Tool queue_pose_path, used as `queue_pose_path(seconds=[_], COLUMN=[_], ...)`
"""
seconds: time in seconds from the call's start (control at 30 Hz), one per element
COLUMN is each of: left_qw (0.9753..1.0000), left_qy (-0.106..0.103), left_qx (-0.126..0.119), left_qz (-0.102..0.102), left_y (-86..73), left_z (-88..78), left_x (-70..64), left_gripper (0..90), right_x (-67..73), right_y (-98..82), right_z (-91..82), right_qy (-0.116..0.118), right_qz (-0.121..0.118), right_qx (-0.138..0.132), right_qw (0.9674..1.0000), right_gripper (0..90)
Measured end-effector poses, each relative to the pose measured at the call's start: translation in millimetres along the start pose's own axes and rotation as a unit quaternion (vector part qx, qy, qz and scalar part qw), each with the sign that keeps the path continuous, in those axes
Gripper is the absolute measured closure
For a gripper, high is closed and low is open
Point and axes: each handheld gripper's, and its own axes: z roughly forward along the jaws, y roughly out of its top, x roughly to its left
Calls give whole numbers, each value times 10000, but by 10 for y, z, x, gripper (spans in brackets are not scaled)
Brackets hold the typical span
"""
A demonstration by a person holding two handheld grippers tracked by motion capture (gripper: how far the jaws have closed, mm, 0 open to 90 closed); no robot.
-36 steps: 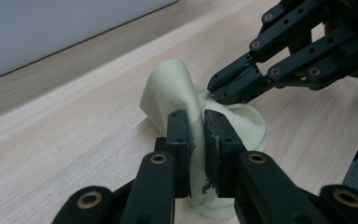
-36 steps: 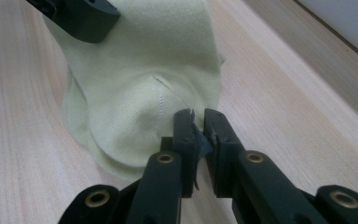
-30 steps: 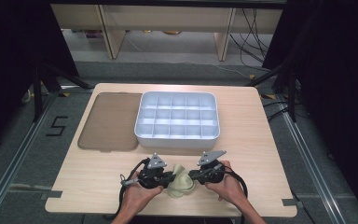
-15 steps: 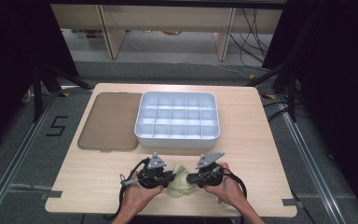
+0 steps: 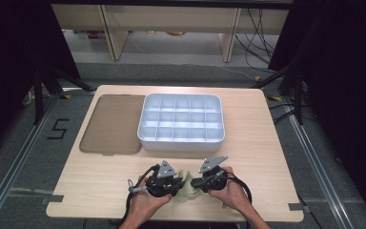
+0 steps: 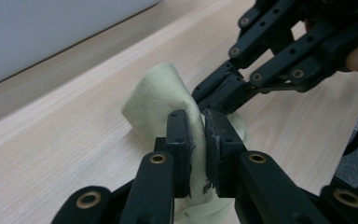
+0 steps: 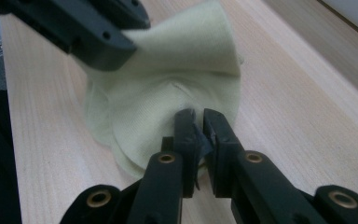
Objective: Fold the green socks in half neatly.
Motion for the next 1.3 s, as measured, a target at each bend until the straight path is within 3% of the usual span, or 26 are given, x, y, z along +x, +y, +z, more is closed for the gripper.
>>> queue_pose_path(seconds=[0.23,0.37,0.43,0.47,0.5,0.6,0.67,0.73,0.83,1.1,1.17,1.27,1.3], left_qw=[9999,9995,9995,9997,9991,9991,9990,9985,9989,9992,9988,9990,9991], left_qy=[-87,-102,-64,-58,-40,-25,37,4,21,3,-10,-11,-101], left_qx=[30,188,196,198,274,291,335,372,334,285,327,332,293], left_qz=[119,252,236,157,332,304,290,410,343,287,365,295,289], left_y=[-12,-30,-45,-51,-43,-54,-64,-56,-59,-63,-61,-62,-57], left_z=[99,156,197,214,211,240,256,252,260,269,263,258,251], left_x=[-90,-111,-133,-148,-131,-137,-145,-146,-158,-164,-150,-143,-149], left_gripper=[798,799,800,800,800,802,802,802,802,801,800,774,760], right_x=[-18,-40,-50,-85,-99,-143,-142,-121,-54,-17,-19,-26,-34], right_y=[-8,-18,-21,-12,-7,20,39,64,104,156,150,143,146], right_z=[6,-5,-27,-61,-96,-232,-283,-317,-314,-162,-126,-64,-51], right_qy=[19,17,34,-48,-65,-145,-186,-157,-91,-10,-41,-72,-124], right_qz=[50,99,238,144,196,269,253,193,167,4,26,-2,-16], right_qx=[0,6,-100,-90,-167,-415,-527,-629,-676,-463,-398,-272,-241], right_qw=[10000,9999,9997,9998,9996,9987,9981,9977,9975,9989,9992,9996,9996], right_gripper=[841,835,833,832,832,832,832,832,833,833,832,832,833])
